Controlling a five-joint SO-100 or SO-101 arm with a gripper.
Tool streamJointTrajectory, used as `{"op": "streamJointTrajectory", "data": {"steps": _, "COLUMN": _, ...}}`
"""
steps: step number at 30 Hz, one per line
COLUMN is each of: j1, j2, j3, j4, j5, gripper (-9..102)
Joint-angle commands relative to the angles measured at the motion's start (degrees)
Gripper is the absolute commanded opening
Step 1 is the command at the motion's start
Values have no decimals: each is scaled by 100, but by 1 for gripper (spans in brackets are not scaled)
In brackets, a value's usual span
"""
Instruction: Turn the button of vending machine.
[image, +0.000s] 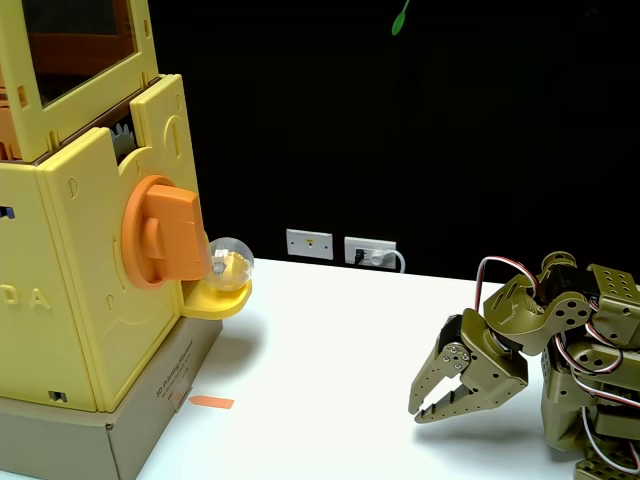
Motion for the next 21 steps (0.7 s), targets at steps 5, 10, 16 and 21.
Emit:
{"op": "streamJointTrajectory", "data": {"steps": 5, "j1": -88, "j2": 853, "j3": 316, "j4": -114, "j5": 53, "gripper": 0}}
{"op": "streamJointTrajectory", "data": {"steps": 10, "j1": -97, "j2": 853, "j3": 316, "j4": -114, "j5": 53, "gripper": -1}}
{"op": "streamJointTrajectory", "data": {"steps": 16, "j1": -114, "j2": 853, "j3": 316, "j4": -114, "j5": 44, "gripper": -1}}
{"op": "streamJointTrajectory", "data": {"steps": 21, "j1": -158, "j2": 853, "j3": 316, "j4": -114, "j5": 18, "gripper": -1}}
